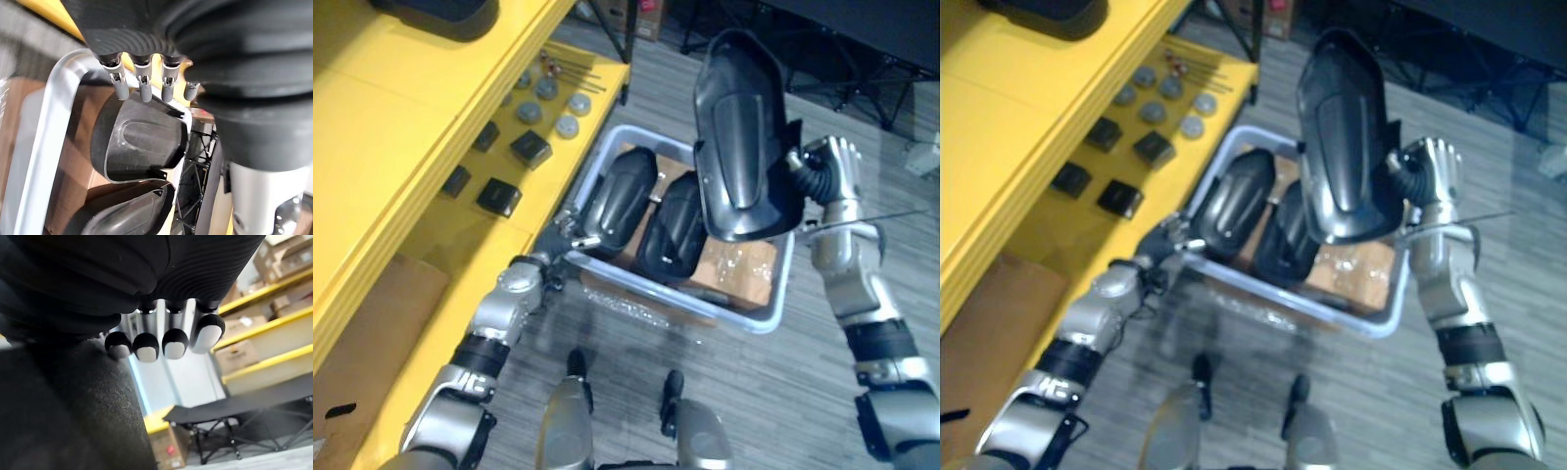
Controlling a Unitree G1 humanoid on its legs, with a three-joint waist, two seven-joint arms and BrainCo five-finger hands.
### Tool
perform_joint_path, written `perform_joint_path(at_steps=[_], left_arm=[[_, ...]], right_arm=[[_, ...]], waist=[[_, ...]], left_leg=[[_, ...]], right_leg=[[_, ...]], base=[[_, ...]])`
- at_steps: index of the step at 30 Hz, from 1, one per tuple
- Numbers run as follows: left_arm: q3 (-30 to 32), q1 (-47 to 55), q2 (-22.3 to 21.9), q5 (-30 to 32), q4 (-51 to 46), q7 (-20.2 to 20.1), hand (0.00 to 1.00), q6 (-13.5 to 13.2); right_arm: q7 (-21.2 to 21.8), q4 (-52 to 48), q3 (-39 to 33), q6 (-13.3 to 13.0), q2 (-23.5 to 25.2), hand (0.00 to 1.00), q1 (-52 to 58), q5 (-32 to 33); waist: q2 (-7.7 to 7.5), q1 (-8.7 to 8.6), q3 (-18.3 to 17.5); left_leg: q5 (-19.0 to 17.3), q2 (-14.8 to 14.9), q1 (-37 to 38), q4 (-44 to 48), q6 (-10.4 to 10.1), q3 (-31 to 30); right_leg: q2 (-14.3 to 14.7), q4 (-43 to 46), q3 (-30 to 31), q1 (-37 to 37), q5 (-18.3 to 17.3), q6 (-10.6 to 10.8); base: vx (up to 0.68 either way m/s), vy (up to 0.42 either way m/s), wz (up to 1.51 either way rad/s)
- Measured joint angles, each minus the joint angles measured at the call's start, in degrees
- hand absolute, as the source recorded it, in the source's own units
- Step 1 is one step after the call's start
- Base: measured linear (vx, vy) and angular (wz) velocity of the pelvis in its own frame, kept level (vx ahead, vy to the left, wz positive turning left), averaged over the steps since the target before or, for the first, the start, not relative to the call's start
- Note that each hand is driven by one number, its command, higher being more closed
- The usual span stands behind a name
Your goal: Walk over and take plastic housings, then place them on the shelf
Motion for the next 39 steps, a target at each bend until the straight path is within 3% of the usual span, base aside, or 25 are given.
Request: perform_joint_path(at_steps=[9, 20, 23, 26, 39], left_arm=[[-1.19, -0.71, -5.48, -10.43, 3.14, 1.24, 0.00, -0.81], [-3.42, -0.51, -8.92, -10.93, 3.44, -0.82, 0.00, -5.52], [-4.87, 0.29, -9.05, -14.54, 3.44, -3.35, 0.00, -7.18], [-5.37, 1.25, -9.84, -17.02, 3.22, -4.65, 0.00, -7.70], [-7.85, 3.34, -12.51, -16.47, 1.08, -3.71, 0.00, -9.69]], right_arm=[[-0.23, 2.61, 3.89, -2.72, 2.41, 1.00, -2.31, -2.35], [-2.43, 6.19, 6.45, -5.64, 5.62, 1.00, -2.48, -4.97], [-2.45, 6.31, 7.79, -6.04, 6.07, 1.00, -2.54, -5.07], [-2.50, 7.04, 9.21, -6.76, 6.51, 1.00, -2.57, -5.25], [-2.89, 8.10, 14.43, -7.05, 8.05, 1.00, -2.64, -6.67]], waist=[[0.03, 0.08, 0.02], [0.22, 0.77, 0.13], [0.23, 0.77, 0.13], [0.27, 0.79, 0.16], [1.37, 1.00, 0.51]], left_leg=[[0.02, 0.01, -0.09, 0.00, -0.02, -0.13], [0.11, -0.16, 0.14, -0.01, -0.11, -0.64], [0.11, -0.20, 0.16, -0.04, -0.11, -0.62], [0.11, -0.25, 0.21, -0.06, -0.10, -0.60], [0.81, -0.42, 1.03, -1.19, -0.23, -0.73]], right_leg=[[0.01, 0.70, 0.00, -0.35, -0.30, -0.40], [-0.23, 2.16, -0.35, -0.36, -1.31, -0.41], [-0.28, 2.17, -0.35, -0.36, -1.34, -0.42], [-0.33, 2.17, -0.35, -0.35, -1.34, -0.42], [-0.44, 2.62, -0.39, -0.18, -1.57, -0.52]], base=[[0.00, 0.000, 0.00], [0.00, -0.001, 0.02], [0.00, 0.000, 0.00], [0.00, 0.000, 0.00], [0.00, -0.001, 0.01]])
